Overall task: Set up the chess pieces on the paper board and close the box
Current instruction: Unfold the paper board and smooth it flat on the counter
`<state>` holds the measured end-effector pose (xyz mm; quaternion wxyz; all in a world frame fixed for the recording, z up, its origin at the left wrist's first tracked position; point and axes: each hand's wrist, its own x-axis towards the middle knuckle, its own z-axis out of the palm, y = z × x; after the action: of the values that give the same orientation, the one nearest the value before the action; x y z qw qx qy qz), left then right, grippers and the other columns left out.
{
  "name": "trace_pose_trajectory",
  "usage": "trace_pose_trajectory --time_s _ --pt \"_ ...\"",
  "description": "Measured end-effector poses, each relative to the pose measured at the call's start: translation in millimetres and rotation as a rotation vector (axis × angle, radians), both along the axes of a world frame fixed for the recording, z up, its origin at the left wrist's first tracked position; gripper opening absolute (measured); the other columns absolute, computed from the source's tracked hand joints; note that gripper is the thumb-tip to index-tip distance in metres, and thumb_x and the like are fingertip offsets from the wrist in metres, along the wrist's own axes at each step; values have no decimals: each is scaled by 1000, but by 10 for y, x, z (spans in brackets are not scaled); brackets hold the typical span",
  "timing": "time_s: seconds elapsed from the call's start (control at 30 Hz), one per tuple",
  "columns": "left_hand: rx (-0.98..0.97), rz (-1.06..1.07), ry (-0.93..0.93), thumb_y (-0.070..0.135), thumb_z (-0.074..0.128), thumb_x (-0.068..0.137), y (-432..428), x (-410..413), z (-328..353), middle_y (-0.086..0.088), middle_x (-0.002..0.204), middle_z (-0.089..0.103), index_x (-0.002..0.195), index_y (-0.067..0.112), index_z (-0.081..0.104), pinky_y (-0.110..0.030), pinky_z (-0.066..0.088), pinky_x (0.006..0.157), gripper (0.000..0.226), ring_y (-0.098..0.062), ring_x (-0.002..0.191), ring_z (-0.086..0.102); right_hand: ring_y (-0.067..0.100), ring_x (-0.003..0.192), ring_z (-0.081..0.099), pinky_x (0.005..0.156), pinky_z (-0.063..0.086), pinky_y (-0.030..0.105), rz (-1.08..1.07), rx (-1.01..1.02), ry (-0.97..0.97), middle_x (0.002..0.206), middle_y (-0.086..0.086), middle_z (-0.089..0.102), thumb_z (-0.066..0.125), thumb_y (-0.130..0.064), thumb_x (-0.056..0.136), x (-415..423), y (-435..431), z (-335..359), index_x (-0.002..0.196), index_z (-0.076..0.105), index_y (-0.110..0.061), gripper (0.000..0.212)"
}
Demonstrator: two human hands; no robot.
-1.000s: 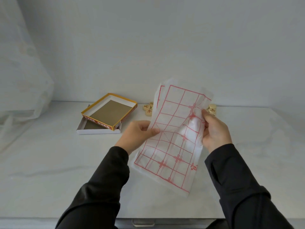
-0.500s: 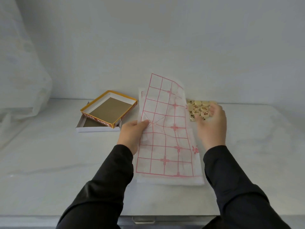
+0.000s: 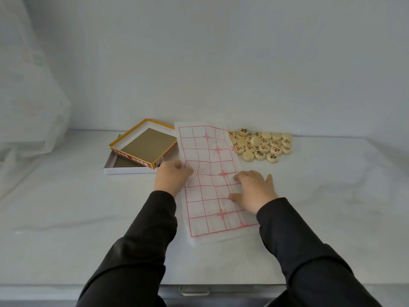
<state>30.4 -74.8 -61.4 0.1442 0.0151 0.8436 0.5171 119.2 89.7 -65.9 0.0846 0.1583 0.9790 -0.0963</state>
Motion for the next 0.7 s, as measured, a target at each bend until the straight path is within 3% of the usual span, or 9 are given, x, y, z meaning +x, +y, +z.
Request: trace_pose_trajectory --time_s 0.1,0.23,0.33,0.43,0.53,0.6,0.7 --pt "-164 -59 73 23 55 91 -22 -35 -67 -13 96 65 88 9 65 -28 44 75 17 -19 82 55 19 138 27 114 8 55 -9 -13 1 142 -4 40 55 -38 91 -2 8 2 137 40 -23 51" --pt "-224 -88 223 28 57 90 -54 -53 -23 -4 92 67 93 10 71 -29 48 80 23 -18 86 58 21 140 24 115 7 53 -24 -2 10 144 -1 39 56 -25 92 9 43 24 137 40 -22 48" --pt "-117 -173 60 25 56 91 -67 -21 92 -1 90 64 97 11 68 -26 48 76 19 -15 84 57 22 139 26 115 8 52 -32 19 30 142 0 41 55 -13 91 20 63 69 137 40 -21 49" --pt "-1 -212 -165 25 54 93 -87 2 194 -3 96 67 103 13 64 -28 54 76 19 -18 84 64 23 136 30 114 13 51 -60 88 67 142 1 43 58 -14 90 30 100 83 138 40 -21 52" --pt "88 -204 -316 27 50 95 -124 37 267 -9 99 67 103 12 58 -36 55 82 18 -25 88 67 24 125 42 106 33 40 -59 145 132 135 4 49 59 -19 90 33 102 85 137 42 -19 50" --pt "152 -200 -386 28 48 96 -148 59 302 -13 99 69 97 13 54 -40 54 85 16 -28 90 68 23 118 48 98 41 34 -47 51 166 130 5 51 58 -23 91 41 47 96 134 46 -18 45" --pt "173 -182 -381 28 47 97 -213 51 345 -14 99 69 102 12 52 -39 54 84 18 -28 90 68 21 114 51 97 43 32 -29 -142 103 126 2 51 57 -36 90 101 -76 147 121 53 -16 36"
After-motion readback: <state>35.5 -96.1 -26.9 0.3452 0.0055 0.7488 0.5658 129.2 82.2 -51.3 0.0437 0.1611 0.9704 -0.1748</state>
